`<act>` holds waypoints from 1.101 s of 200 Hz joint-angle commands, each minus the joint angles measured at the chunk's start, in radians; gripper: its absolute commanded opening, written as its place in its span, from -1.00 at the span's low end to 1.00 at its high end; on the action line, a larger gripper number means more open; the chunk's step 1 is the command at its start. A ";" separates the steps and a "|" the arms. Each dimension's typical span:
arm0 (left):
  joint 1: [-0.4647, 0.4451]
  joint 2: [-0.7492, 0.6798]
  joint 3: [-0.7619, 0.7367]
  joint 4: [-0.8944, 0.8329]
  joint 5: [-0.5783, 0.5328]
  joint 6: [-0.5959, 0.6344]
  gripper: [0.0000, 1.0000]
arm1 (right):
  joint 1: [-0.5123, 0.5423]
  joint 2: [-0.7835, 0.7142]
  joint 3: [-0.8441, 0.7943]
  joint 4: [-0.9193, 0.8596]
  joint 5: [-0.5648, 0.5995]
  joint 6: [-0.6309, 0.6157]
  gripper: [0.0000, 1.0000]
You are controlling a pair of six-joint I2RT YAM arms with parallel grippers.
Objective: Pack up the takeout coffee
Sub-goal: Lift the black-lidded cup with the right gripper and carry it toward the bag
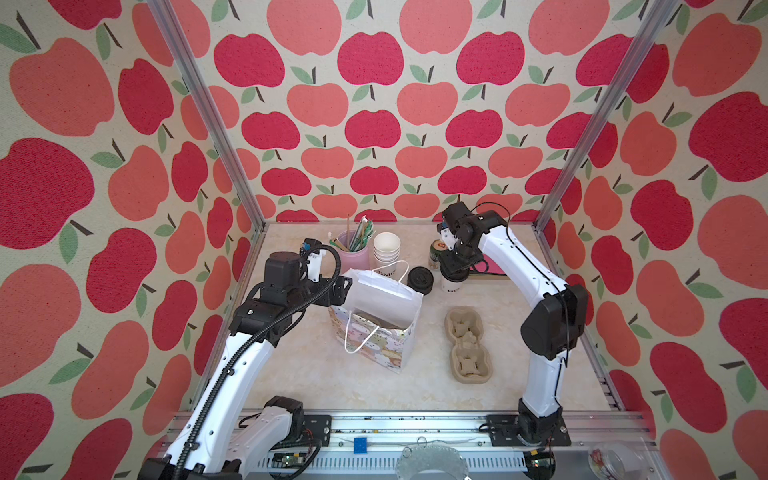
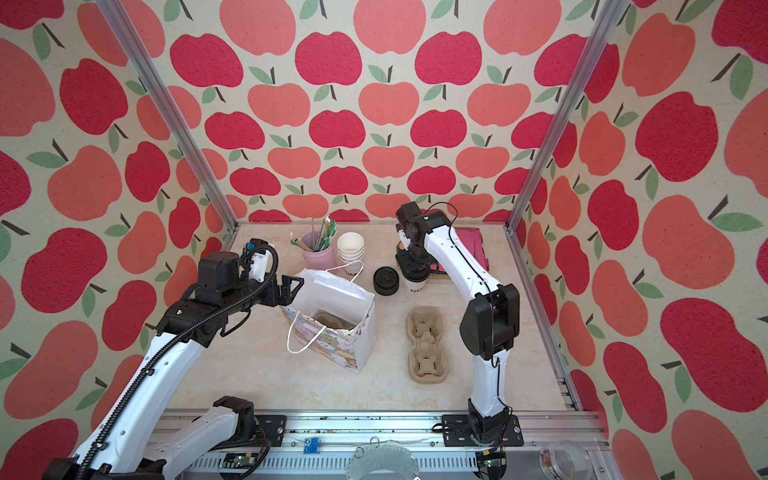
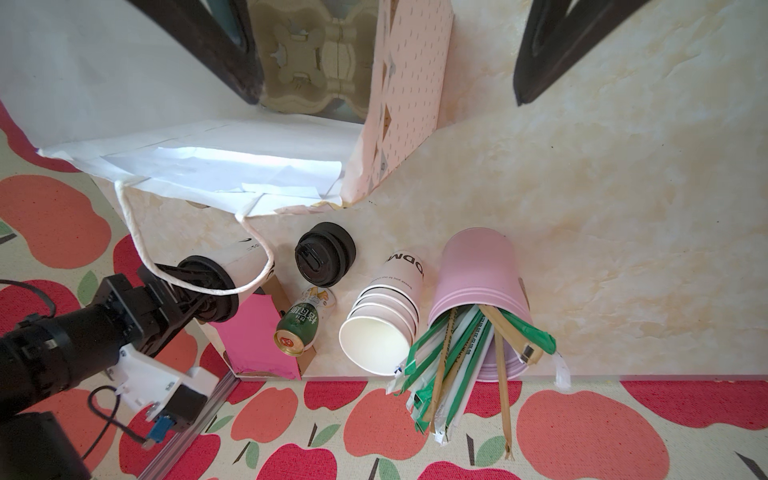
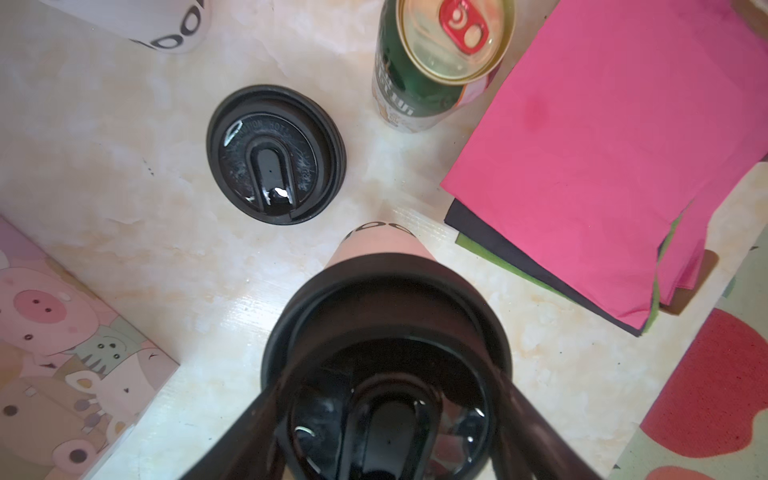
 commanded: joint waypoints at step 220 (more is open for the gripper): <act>0.030 0.006 -0.029 0.022 0.017 -0.037 -0.43 | 0.163 -0.153 0.446 -0.211 -0.154 -0.005 0.33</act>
